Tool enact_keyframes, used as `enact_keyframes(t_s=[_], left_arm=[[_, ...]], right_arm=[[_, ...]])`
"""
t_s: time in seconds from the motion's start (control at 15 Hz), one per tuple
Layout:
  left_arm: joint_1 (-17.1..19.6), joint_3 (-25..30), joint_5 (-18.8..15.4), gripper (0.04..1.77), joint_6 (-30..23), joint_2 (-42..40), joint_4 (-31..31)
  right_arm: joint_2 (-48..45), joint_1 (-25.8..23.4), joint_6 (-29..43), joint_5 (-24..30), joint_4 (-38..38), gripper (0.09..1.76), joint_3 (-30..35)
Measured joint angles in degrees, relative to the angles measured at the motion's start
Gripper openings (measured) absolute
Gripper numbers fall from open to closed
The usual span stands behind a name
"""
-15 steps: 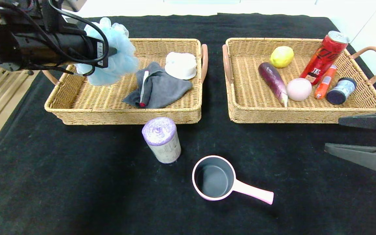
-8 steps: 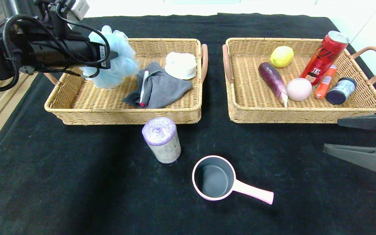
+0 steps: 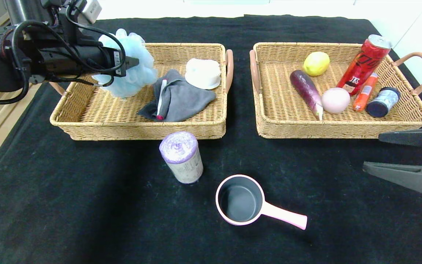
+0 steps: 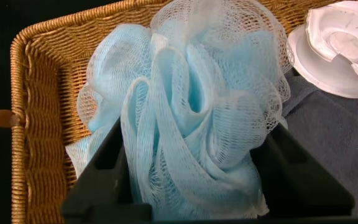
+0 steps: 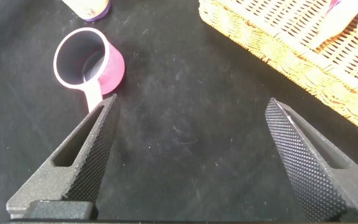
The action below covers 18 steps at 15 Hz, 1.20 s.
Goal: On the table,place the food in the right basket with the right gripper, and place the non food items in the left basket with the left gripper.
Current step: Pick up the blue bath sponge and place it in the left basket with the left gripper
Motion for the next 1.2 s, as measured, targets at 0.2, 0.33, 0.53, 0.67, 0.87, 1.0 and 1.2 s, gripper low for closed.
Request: enact_keyframes(t_s=[0.2,0.33,0.53,0.67,0.87,1.0,1.2], left_arm=[[0.00,0.10,0.00,1.33,0.00,-0.05,0.30],[0.00,0.21,0.00,1.42,-0.01,-0.18,0.35],[0.00,0.24,0.04,1.51,0.00,-0.24,0.55],[-0.02,0.24,0.10,1.55,-0.06,-0.30,0.55],[-0.30,0.66,1.37,1.61,-2.11,-0.68,0.88],[-0.72,0.95,2.51,1.63,-4.83,-1.37,2.67],[-2.29,1.43,3.33,1.66,-8.51,-3.27,6.30]], right_arm=[[-0.02,0.00,0.00,0.02,0.02,1.71,0.00],[-0.05,0.00,0.00,-0.01,0.00,1.71,0.00],[-0.11,0.00,0.00,0.00,0.00,1.71,0.00],[-0.13,0.00,-0.02,-0.01,0.00,1.71,0.00],[-0.21,-0.02,0.00,-0.01,-0.02,1.71,-0.06],[-0.22,-0.02,-0.02,-0.04,0.00,1.71,-0.09],[-0.24,0.00,-0.02,-0.04,0.00,1.71,-0.01]])
